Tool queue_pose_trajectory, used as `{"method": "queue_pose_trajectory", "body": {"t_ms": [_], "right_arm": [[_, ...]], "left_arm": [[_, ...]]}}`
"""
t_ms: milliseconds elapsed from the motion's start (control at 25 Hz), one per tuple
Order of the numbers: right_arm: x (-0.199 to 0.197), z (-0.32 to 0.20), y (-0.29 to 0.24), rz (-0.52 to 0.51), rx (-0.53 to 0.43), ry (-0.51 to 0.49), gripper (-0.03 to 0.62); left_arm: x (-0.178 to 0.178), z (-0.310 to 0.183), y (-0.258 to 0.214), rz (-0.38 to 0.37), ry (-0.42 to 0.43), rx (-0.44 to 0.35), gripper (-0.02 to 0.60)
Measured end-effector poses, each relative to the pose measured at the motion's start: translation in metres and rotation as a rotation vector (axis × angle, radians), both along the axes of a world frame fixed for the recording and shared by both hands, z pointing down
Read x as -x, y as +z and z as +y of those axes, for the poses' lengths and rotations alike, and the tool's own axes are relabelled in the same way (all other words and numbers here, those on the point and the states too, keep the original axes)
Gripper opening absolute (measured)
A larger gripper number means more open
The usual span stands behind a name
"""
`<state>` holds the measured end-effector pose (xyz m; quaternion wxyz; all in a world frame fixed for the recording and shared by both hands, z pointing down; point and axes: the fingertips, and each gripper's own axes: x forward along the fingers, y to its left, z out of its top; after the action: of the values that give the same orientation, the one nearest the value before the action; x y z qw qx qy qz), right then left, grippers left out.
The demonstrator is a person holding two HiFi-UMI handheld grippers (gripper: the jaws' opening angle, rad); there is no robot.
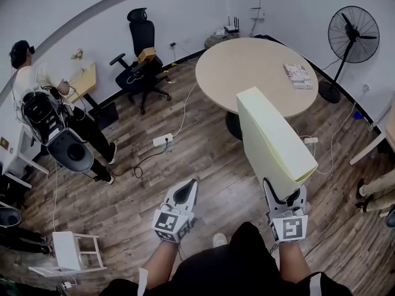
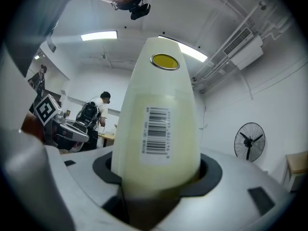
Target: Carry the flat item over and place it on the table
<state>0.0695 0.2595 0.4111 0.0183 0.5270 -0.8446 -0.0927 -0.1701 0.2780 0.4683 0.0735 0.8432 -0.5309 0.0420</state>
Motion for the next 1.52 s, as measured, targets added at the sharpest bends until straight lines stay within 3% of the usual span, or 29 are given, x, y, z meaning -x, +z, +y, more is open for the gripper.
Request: {"method": "queue_pose_trajectory", "body": {"t_ms": [200,440,1200,1520], "right_arm": [[-0.002,-0.014,0.011,-0.007,-0.016,-0.015,0.29],[0.003,-0.069,0.008,-0.004,-0.006,-0.032,0.29],[-0.056,-0.247,0.011,-0.011,0.013,-0.094,0.29],[-0.051,-0.291,0.015,-0.079,0.065,-0.129,0.288]], "left_arm": [[-0.002,-0.014,0.009,0.0,-0.012,-0.025,0.006],[-0.003,-0.06,0.014,0.033,-0.024,0.011,0.006],[-0.071,-0.234,0.019,-0.011,-0.036,0.008,0.006],[-0.062,-0.275,0.023,0.003,-0.068,0.019,0.006]]}}
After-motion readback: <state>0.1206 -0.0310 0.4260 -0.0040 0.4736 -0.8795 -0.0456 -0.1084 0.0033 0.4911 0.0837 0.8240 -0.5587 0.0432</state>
